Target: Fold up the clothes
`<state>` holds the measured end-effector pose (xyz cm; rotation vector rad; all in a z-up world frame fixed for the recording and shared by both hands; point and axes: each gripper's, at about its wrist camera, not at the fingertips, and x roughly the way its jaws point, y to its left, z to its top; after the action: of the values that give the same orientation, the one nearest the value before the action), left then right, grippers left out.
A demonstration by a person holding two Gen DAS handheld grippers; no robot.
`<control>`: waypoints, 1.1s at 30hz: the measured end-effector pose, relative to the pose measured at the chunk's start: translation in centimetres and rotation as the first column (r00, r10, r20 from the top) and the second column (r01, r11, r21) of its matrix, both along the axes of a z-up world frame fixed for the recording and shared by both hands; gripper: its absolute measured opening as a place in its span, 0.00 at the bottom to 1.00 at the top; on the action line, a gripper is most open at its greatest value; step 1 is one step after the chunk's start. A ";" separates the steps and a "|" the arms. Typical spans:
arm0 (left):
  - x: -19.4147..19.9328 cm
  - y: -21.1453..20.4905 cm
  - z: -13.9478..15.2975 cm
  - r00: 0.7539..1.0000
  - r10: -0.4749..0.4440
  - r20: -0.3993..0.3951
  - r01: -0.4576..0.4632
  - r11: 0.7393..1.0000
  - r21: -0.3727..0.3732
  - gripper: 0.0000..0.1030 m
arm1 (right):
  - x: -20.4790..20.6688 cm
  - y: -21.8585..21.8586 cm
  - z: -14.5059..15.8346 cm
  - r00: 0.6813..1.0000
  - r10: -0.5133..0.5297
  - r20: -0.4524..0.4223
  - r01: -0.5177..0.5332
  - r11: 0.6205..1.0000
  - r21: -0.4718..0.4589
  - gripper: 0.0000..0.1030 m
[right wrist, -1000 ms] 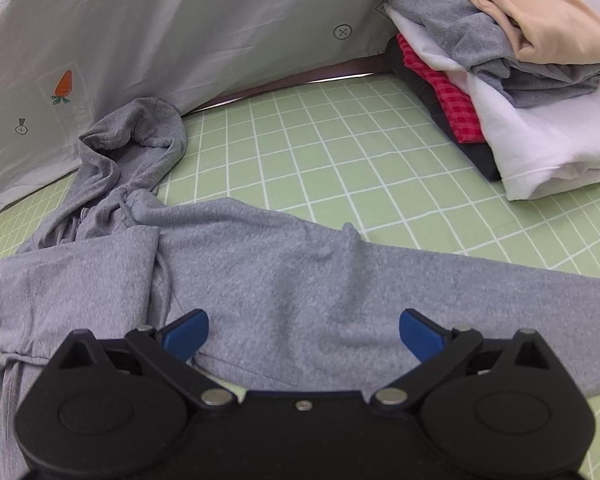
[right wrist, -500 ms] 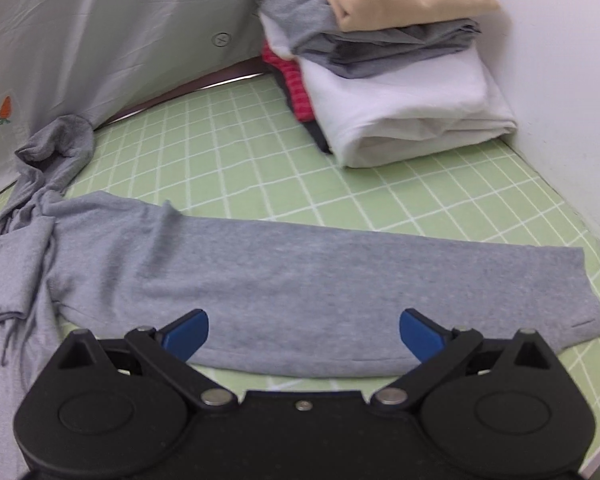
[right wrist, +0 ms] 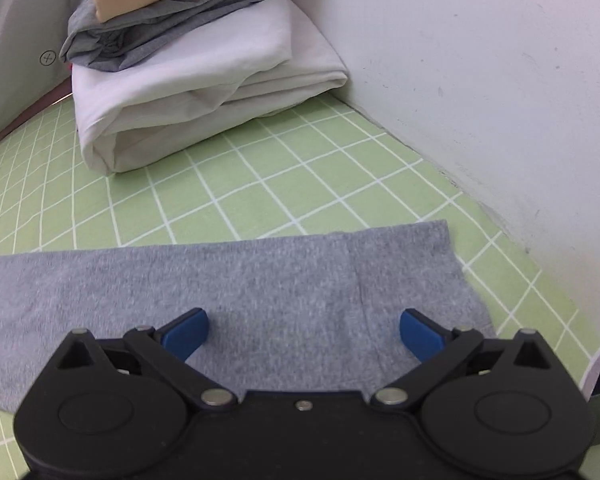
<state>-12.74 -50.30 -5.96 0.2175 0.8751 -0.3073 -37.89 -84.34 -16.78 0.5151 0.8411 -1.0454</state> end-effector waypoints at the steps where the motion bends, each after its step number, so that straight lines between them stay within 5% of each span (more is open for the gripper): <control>1: 0.0 -0.3 -0.1 1.000 -0.006 -0.003 0.006 1.000 0.006 0.76 | -0.2 -0.1 -0.1 1.000 -0.008 0.013 0.008 1.000 0.002 1.00; 10: 0.3 -0.2 -0.2 1.000 0.001 0.009 -0.001 1.000 0.007 0.76 | 0.0 -0.8 0.0 0.998 0.062 0.015 -0.062 0.998 0.004 0.97; 13: 0.5 0.8 0.2 0.999 0.020 0.026 -0.020 1.000 -0.006 0.76 | 0.1 -0.8 1.0 0.991 0.136 0.012 -0.136 0.991 -0.009 0.43; 14: 0.6 1.2 0.3 0.999 0.026 0.031 -0.026 1.000 -0.012 0.76 | 0.3 -0.8 1.2 0.990 0.140 0.011 -0.140 0.990 -0.004 0.15; 15: 0.6 1.6 0.3 0.999 0.034 0.034 -0.033 0.999 -0.020 0.76 | 0.4 -0.8 1.3 0.990 0.142 0.010 -0.142 0.990 0.003 0.12; 19: 0.7 3.8 0.7 0.997 0.056 0.044 -0.054 0.997 -0.048 0.76 | 1.0 0.0 2.4 0.989 0.146 -0.001 -0.146 0.989 -0.015 0.10; 33: 4.0 11.0 0.5 1.000 0.026 0.010 -0.025 0.996 -0.082 0.76 | 7.6 10.7 10.0 0.945 0.246 0.213 -0.228 0.968 -0.105 0.09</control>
<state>-8.70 -39.30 -5.42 0.1318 0.8524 -0.3172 -30.33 -73.61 -6.77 0.4435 0.6402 -0.7782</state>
